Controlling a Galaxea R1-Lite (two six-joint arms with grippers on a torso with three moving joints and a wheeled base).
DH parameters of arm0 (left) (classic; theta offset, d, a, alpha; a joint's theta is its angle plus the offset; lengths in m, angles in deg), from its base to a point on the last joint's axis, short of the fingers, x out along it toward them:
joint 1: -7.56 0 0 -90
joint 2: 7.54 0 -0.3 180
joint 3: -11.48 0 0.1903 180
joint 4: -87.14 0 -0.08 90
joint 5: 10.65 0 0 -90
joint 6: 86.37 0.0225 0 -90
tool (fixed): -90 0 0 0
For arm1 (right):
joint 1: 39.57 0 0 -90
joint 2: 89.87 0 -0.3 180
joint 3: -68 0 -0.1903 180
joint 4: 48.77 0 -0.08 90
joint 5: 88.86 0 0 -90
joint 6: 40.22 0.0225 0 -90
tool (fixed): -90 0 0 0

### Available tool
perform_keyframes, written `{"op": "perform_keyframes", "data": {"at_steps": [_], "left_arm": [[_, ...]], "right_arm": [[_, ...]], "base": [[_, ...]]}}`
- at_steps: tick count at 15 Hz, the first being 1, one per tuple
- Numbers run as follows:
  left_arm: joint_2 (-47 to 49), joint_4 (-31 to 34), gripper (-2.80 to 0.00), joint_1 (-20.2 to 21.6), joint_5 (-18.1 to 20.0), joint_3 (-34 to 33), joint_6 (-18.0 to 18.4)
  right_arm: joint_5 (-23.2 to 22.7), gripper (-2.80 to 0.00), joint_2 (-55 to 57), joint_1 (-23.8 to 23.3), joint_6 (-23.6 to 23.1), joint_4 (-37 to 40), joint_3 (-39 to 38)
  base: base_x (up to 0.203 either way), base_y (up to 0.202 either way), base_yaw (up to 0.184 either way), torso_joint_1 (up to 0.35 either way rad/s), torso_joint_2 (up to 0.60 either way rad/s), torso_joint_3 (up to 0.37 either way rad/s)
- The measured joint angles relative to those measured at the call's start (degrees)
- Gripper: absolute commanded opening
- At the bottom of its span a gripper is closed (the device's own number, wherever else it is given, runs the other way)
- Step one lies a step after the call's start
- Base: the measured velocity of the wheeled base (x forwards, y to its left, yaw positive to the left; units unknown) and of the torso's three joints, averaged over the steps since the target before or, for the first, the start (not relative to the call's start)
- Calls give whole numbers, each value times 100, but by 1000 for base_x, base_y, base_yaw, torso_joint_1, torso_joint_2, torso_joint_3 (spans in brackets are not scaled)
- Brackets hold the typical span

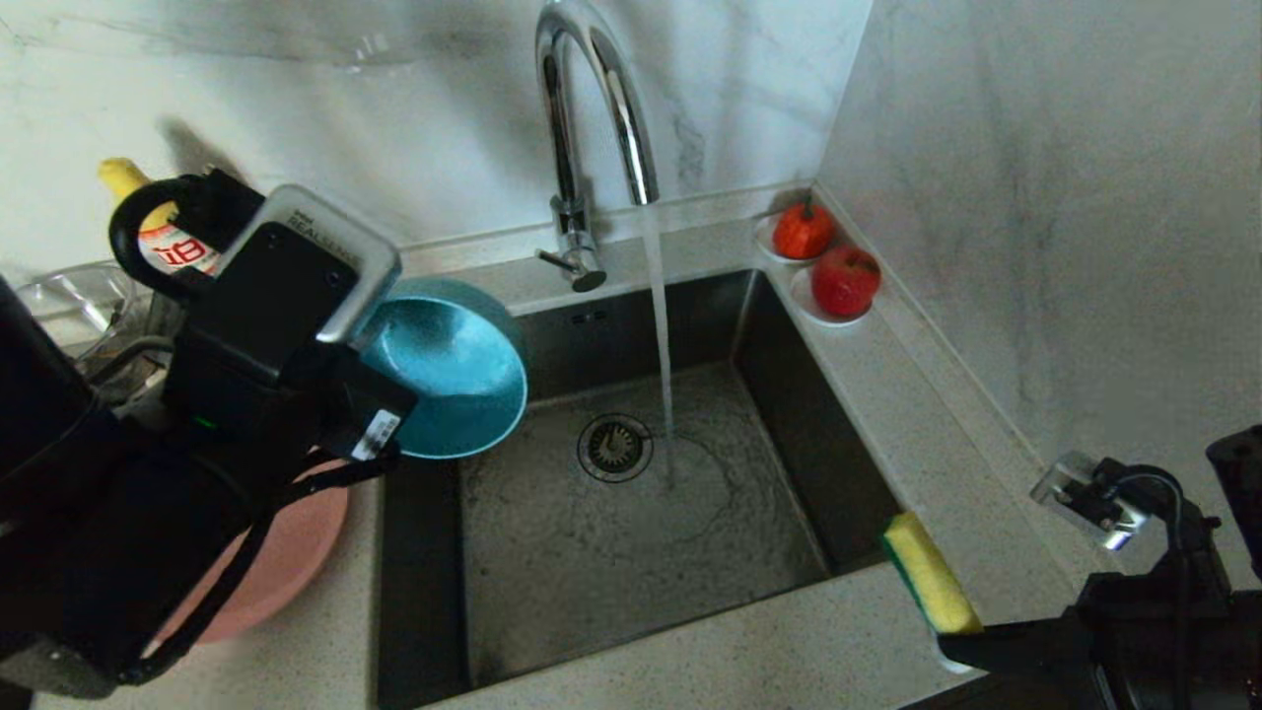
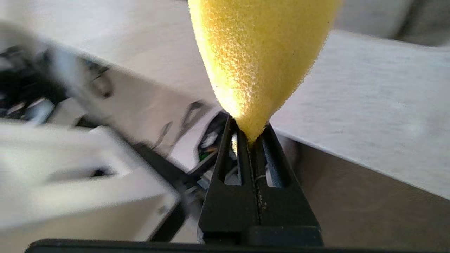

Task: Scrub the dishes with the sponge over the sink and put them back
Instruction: Wipe the bowl

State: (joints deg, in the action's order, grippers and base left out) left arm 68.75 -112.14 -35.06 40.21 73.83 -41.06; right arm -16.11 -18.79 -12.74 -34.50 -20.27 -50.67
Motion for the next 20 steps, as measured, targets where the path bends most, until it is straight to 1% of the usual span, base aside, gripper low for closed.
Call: {"op": "perform_keyframes", "data": {"at_steps": [2,3,4,6,8,10,12,14,18,20], "left_arm": [[-279,1279,-280,-31,125,335,-11],[-361,1777,-280,-46,158,512,-17],[-387,2074,-280,-61,169,634,-31],[-380,2163,-280,-123,176,745,-56],[-365,2162,-280,-295,171,836,-101],[-346,2171,-280,-412,163,962,-270],[-299,2171,-280,-459,138,1108,-434],[-280,2173,-280,-555,105,1170,-490],[-288,2154,-280,-759,66,1159,-516],[-301,2154,-280,-812,61,1124,-536]], "right_arm": [[-340,-280,-56,80,203,479,433],[-505,-280,-79,144,356,741,696],[-658,-280,-97,221,492,1023,975],[-1048,-280,-110,370,779,1656,1582],[-1575,-280,-75,464,1123,2276,2239],[-2050,-280,46,518,1400,2846,2855],[-2336,-280,240,669,1747,3259,3406],[-2461,-280,426,1013,2069,3484,3821],[-2486,-280,788,1956,2510,3824,4584],[-2486,-280,986,2297,2630,3860,4805]], "base": [[0,0,0,0,0,0],[0,0,0,0,0,0],[0,0,0,0,0,0],[0,0,0,0,0,0],[0,0,0,0,0,0],[0,0,0,0,0,0],[0,0,0,0,0,0],[0,0,0,0,0,0],[0,0,0,0,0,0],[0,0,0,0,0,0]]}}
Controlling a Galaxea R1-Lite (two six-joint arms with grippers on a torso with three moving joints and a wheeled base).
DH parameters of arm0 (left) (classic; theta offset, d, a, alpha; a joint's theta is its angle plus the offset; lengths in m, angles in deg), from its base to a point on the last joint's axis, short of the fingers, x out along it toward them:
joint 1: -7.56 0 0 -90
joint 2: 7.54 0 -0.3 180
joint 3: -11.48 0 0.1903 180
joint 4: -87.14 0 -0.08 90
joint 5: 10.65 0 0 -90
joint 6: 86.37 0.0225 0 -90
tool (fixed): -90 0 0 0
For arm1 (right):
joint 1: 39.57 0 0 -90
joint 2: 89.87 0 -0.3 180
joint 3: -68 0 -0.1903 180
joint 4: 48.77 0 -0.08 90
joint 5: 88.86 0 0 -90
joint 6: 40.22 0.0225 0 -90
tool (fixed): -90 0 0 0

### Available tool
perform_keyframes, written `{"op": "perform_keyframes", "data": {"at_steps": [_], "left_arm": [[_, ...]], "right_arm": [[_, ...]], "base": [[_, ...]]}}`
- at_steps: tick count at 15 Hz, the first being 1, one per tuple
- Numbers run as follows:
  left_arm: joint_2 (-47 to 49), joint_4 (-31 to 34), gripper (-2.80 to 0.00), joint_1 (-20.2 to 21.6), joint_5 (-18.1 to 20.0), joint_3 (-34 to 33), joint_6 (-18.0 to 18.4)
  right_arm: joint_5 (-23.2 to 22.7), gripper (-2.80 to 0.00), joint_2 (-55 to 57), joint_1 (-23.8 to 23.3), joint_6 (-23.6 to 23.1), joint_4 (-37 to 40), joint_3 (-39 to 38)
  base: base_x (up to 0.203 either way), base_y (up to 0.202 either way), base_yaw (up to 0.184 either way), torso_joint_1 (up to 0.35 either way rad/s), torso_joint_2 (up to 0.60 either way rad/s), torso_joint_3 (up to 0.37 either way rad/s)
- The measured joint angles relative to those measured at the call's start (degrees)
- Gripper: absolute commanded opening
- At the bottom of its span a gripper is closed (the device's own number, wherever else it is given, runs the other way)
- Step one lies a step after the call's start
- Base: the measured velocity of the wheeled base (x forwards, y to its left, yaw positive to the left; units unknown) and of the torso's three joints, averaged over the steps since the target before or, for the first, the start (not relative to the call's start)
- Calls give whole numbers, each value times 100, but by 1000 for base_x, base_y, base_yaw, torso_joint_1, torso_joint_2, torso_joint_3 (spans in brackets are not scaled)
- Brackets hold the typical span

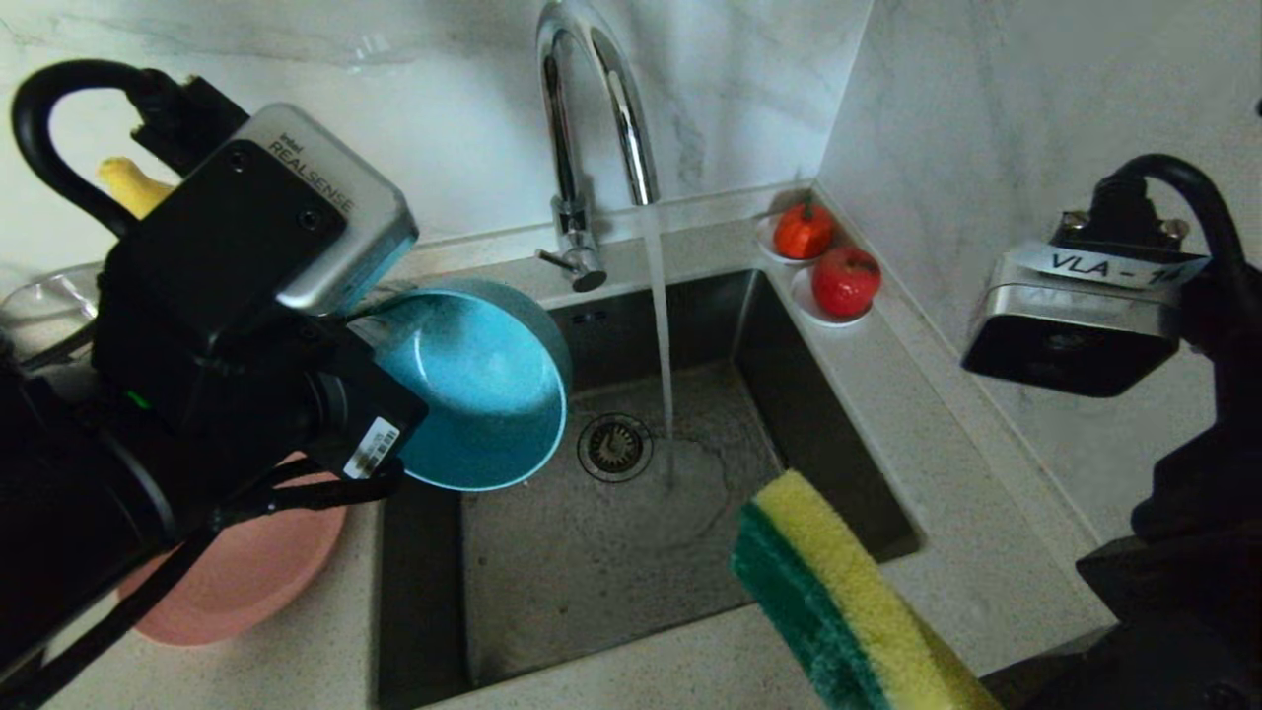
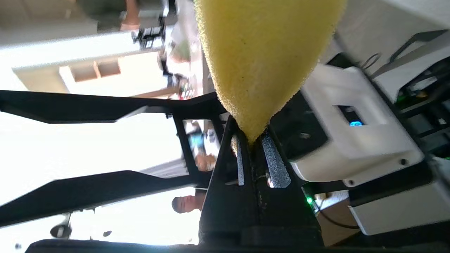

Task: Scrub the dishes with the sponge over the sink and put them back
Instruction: Wipe the bowl

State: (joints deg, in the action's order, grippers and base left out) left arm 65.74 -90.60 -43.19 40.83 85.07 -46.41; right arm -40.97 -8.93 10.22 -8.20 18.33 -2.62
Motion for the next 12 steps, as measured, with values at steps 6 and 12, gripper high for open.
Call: {"op": "perform_keyframes", "data": {"at_steps": [6,12], "left_arm": [[-92,-34,-280,-46,-50,-10,-27],[-46,-195,-280,-208,-147,127,-186]], "right_arm": [[6,-280,554,460,107,16,453],[7,-280,1138,649,337,13,1128]], "base": [[0,0,0,0,0,0],[0,0,0,0,0,0]]}}
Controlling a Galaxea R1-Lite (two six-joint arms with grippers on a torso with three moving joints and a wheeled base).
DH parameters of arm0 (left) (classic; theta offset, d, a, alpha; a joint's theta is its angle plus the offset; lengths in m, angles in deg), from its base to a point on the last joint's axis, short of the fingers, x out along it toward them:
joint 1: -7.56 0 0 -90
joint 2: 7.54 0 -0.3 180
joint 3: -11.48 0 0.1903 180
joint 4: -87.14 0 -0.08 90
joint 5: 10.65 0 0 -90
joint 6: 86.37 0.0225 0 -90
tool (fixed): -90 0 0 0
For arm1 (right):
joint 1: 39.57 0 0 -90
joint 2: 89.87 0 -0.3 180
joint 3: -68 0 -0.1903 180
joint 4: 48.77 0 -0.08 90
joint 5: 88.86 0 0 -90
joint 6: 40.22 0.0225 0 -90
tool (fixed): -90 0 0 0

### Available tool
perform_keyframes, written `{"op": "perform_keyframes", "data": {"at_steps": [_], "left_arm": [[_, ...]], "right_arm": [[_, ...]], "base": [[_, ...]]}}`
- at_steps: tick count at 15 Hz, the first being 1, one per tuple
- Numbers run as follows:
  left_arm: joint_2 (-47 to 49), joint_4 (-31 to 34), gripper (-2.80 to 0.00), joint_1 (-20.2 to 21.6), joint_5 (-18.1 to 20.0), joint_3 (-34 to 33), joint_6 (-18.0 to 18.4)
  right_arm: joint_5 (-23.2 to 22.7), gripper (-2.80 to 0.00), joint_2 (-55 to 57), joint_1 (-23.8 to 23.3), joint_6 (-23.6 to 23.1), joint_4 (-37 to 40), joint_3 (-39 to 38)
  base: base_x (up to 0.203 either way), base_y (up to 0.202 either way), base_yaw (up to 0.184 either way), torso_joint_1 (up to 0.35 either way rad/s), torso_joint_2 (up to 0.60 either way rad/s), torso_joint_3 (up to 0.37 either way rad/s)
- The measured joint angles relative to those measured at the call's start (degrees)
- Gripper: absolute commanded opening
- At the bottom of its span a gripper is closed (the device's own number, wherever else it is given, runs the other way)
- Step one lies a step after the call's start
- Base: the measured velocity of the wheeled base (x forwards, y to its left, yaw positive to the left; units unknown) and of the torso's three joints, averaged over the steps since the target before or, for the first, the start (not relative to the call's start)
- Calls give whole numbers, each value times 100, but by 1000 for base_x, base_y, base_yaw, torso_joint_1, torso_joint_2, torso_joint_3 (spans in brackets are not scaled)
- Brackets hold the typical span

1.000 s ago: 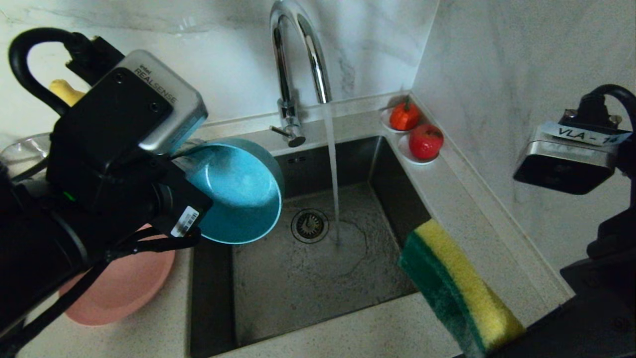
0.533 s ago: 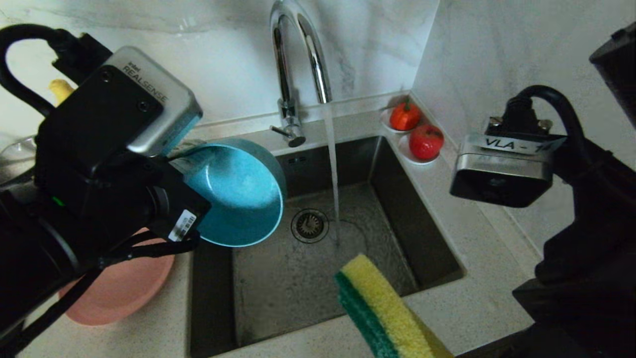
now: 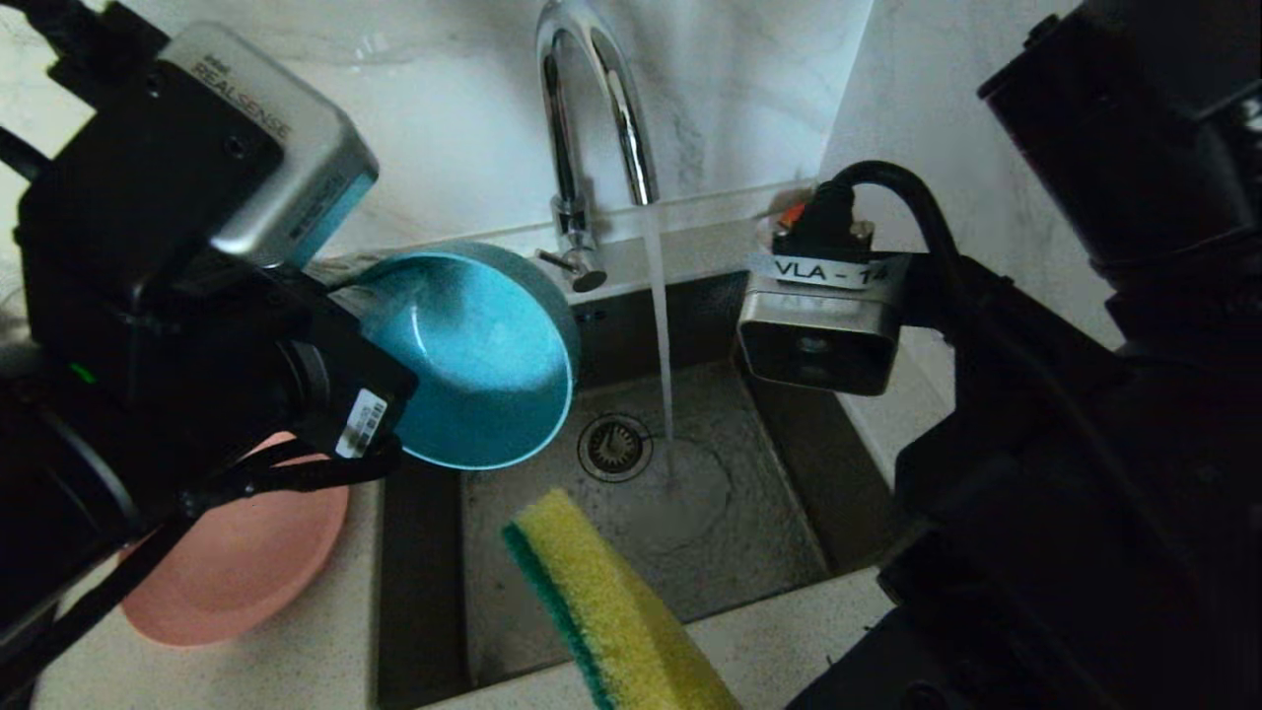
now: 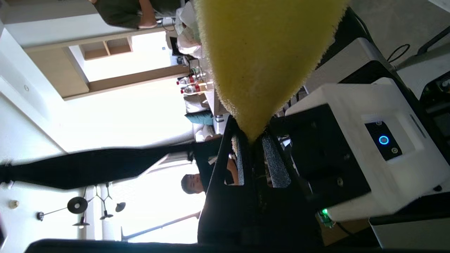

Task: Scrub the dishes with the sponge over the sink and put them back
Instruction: Wipe the bowl

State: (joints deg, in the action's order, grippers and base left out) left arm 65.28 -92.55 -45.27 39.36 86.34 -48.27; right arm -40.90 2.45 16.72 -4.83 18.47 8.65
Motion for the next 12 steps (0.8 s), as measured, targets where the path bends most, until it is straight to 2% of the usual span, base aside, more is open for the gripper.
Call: {"op": "perform_keyframes", "data": {"at_steps": [5,12], "left_arm": [[116,6,-280,-46,-38,28,-547],[281,-166,-280,-41,-43,38,-718]], "right_arm": [[4,-280,282,-22,-20,-38,183],[-7,-280,328,-119,-35,-38,258]], "base": [[0,0,0,0,0,0],[0,0,0,0,0,0]]}}
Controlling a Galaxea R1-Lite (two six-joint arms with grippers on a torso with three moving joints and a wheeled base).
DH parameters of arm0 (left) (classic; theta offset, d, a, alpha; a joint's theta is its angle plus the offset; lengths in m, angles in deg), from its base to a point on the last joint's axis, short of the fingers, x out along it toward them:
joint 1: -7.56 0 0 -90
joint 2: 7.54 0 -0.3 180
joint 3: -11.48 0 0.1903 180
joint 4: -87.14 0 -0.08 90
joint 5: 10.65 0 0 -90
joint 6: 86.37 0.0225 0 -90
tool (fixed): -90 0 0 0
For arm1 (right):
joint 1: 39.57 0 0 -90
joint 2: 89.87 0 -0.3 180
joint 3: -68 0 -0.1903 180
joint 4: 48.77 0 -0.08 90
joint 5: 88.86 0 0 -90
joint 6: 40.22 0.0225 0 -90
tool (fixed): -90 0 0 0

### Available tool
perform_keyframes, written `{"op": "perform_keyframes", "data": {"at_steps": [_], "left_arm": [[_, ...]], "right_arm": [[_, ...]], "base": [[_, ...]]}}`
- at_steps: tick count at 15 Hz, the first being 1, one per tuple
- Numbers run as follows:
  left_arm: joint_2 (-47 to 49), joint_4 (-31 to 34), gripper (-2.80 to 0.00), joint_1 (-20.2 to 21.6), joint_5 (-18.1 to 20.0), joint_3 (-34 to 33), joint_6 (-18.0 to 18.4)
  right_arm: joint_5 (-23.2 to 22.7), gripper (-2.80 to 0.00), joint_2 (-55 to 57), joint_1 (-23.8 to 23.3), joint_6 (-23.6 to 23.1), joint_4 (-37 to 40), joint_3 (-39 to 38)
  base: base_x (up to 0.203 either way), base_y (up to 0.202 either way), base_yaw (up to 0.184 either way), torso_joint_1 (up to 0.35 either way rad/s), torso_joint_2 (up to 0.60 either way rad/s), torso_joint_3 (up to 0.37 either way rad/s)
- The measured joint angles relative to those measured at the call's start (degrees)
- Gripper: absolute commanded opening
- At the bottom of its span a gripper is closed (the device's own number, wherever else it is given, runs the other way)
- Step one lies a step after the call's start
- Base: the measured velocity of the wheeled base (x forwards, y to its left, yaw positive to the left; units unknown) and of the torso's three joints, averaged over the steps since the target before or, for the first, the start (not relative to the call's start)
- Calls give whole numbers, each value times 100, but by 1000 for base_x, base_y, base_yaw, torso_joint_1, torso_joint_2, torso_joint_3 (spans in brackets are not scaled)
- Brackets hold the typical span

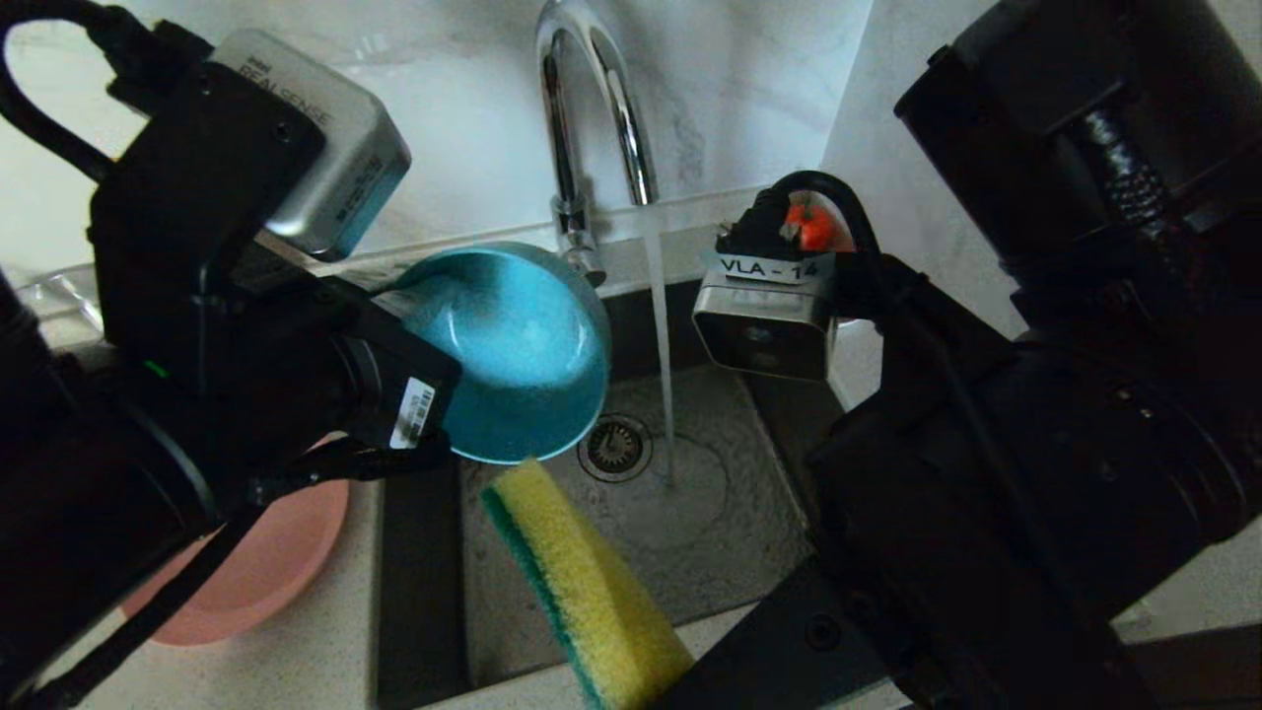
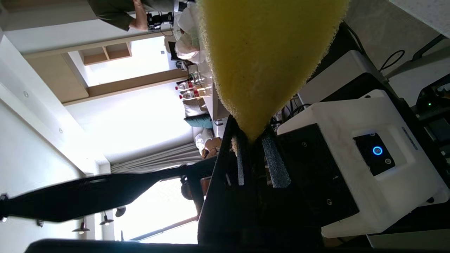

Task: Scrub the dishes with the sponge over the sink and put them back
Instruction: Wipe the bowl

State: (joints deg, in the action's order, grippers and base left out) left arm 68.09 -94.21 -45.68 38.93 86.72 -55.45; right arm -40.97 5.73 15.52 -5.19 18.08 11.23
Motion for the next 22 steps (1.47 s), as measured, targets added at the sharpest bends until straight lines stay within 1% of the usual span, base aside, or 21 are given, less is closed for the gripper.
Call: {"op": "perform_keyframes", "data": {"at_steps": [3,6,12,14,16,18,22], "left_arm": [[22,-11,-280,-2,-1,-5,-164],[25,-7,-280,-2,2,-2,-205],[17,-7,-280,-46,11,-97,-295],[13,-15,-280,-83,11,-132,-299],[-6,-16,-280,-111,16,-187,-307],[-38,-22,-280,-158,11,-215,-317],[-86,-18,-280,-253,10,-270,-321]], "right_arm": [[-17,-280,188,-129,-10,-48,61],[-145,-280,424,-324,-8,-43,255],[-168,-280,772,-519,18,-5,779],[-268,-280,872,-697,144,-52,977],[-422,-280,931,-892,324,-328,1045],[-441,-280,960,-1011,494,-496,1064],[-553,-280,982,-1190,559,-607,1069]], "base": [[0,0,0,0,0,0],[0,0,0,0,0,0],[0,0,0,0,0,0],[0,0,0,0,0,0],[0,0,0,0,0,0],[0,0,0,0,0,0],[0,0,0,0,0,0]]}}
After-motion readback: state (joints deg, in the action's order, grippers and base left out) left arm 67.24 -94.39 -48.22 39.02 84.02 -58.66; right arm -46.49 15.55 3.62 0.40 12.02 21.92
